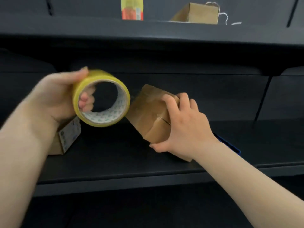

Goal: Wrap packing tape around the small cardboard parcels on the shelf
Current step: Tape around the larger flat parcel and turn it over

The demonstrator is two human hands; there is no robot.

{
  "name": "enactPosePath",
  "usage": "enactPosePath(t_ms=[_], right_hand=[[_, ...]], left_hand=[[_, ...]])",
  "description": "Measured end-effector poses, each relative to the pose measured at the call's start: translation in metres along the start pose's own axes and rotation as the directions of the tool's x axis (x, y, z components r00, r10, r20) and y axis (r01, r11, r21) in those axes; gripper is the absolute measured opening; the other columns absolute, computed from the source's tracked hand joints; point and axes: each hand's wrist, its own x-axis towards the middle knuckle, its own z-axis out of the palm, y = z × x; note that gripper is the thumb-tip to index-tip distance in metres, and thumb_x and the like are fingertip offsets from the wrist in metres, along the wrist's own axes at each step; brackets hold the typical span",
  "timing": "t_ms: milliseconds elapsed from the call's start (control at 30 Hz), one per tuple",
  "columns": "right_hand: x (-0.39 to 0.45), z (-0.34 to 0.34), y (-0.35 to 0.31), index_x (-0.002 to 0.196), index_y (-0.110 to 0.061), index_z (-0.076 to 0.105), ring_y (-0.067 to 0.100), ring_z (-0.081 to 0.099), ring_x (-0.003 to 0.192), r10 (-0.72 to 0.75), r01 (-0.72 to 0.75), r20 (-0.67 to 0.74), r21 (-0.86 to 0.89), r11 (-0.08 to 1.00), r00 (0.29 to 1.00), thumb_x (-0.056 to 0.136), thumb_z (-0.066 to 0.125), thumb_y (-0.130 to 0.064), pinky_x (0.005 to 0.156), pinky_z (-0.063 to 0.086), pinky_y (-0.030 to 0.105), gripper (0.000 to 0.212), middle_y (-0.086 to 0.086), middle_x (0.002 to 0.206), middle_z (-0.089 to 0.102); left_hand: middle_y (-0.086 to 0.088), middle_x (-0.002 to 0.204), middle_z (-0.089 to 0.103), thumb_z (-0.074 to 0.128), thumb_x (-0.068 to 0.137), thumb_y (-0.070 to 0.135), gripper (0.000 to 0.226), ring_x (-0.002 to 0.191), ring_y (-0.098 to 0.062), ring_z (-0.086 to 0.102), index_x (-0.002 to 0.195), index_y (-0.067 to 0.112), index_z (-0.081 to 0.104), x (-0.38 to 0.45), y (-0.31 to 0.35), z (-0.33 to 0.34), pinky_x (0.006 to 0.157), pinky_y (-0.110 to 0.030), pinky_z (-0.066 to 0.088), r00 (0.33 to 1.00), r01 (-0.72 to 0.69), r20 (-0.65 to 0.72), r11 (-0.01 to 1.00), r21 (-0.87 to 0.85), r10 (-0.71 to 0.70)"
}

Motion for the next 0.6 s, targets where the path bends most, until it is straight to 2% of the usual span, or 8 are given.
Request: enactPosePath(t_ms=[67, 200, 267, 333, 400, 467, 500, 600], right_hand=[[0.002, -0.001, 0.001, 0.126, -0.033, 0.007, 0.025, 0.037, 0.106, 0.005, -0.005, 0.016, 0.003, 1.000, 1.000, 0.047, 0.069, -0.072, 0.069, 0.037, 0.030, 0.108, 0.004, 0.126, 0.028], [0.012, 0.003, 0.005, 0.129, -0.030, 0.012, 0.026, 0.038, 0.108, 0.055, -0.055, 0.041, -0.016, 0.998, 0.998, 0.049, 0.069, -0.073, 0.070, 0.038, 0.031, 0.107, 0.004, 0.125, 0.027], [0.018, 0.004, 0.010, 0.131, -0.029, 0.015, 0.026, 0.039, 0.109, 0.110, -0.111, 0.031, 0.011, 0.994, 0.993, 0.048, 0.069, -0.073, 0.069, 0.041, 0.031, 0.108, 0.004, 0.125, 0.028], [0.024, 0.005, 0.011, 0.131, -0.028, 0.014, 0.028, 0.038, 0.112, 0.128, -0.128, 0.045, -0.008, 0.992, 0.991, 0.049, 0.068, -0.074, 0.070, 0.044, 0.032, 0.108, 0.005, 0.128, 0.027], [0.026, 0.007, 0.011, 0.132, -0.027, 0.014, 0.030, 0.037, 0.116, 0.156, -0.155, 0.049, -0.025, 0.988, 0.987, 0.050, 0.067, -0.075, 0.072, 0.045, 0.034, 0.109, 0.007, 0.133, 0.026], [0.027, 0.007, 0.015, 0.133, -0.027, 0.015, 0.030, 0.038, 0.118, 0.183, -0.183, 0.040, -0.009, 0.983, 0.982, 0.050, 0.066, -0.076, 0.073, 0.046, 0.035, 0.109, 0.007, 0.134, 0.026], [0.027, 0.007, 0.019, 0.133, -0.027, 0.015, 0.030, 0.039, 0.117, 0.197, -0.198, 0.035, 0.012, 0.980, 0.980, 0.050, 0.066, -0.077, 0.074, 0.046, 0.035, 0.110, 0.006, 0.133, 0.027], [0.029, 0.004, 0.030, 0.132, -0.031, 0.015, 0.027, 0.043, 0.113, 0.233, -0.233, 0.021, 0.128, 0.964, 0.972, 0.047, 0.067, -0.076, 0.075, 0.047, 0.036, 0.110, 0.002, 0.127, 0.032]], left_hand=[[-0.002, 0.039, 0.049, 0.086, 0.045, 0.043, 0.040, 0.032, -0.013, 0.047, 0.056, 0.012, 0.063, 0.001, 0.001, 0.019, 0.037, -0.021, 0.042, 0.987, 0.017, -0.156, 0.965, 0.260, 0.025], [-0.002, 0.033, 0.044, 0.088, 0.005, 0.053, 0.065, 0.026, -0.010, 0.044, 0.049, 0.013, 0.061, -0.004, 0.016, 0.027, 0.027, -0.020, 0.037, 0.927, 0.206, -0.375, 0.843, 0.497, -0.005], [-0.004, 0.033, 0.046, 0.084, 0.002, 0.059, 0.065, 0.026, -0.011, 0.045, 0.044, 0.014, 0.061, -0.003, 0.021, 0.027, 0.027, -0.020, 0.038, 0.922, 0.286, -0.380, 0.780, 0.557, -0.066], [-0.005, 0.034, 0.046, 0.087, 0.016, 0.058, 0.059, 0.027, -0.012, 0.045, 0.045, 0.014, 0.061, 0.001, 0.011, 0.021, 0.029, -0.022, 0.039, 0.950, 0.247, -0.290, 0.843, 0.478, -0.114], [-0.016, 0.048, 0.056, 0.081, 0.061, 0.048, 0.051, 0.042, -0.023, 0.056, 0.073, 0.000, 0.066, 0.006, -0.001, 0.007, 0.044, -0.032, 0.048, 0.990, 0.122, -0.096, 0.974, 0.191, -0.105], [-0.027, 0.070, 0.063, 0.050, 0.094, 0.031, 0.042, 0.065, -0.032, 0.062, 0.103, -0.009, 0.058, 0.005, -0.012, -0.004, 0.063, -0.040, 0.049, 0.999, 0.032, 0.030, 0.999, -0.009, -0.032], [-0.024, 0.065, 0.063, 0.057, 0.090, 0.032, 0.040, 0.059, -0.029, 0.062, 0.097, -0.007, 0.061, 0.009, -0.016, -0.007, 0.059, -0.037, 0.049, 0.998, 0.066, 0.022, 0.998, -0.007, -0.066], [-0.004, 0.037, 0.047, 0.092, 0.033, 0.042, 0.049, 0.030, -0.013, 0.044, 0.058, 0.010, 0.064, 0.024, -0.017, -0.004, 0.034, -0.023, 0.040, 0.961, 0.193, -0.251, 0.926, 0.325, -0.112]])
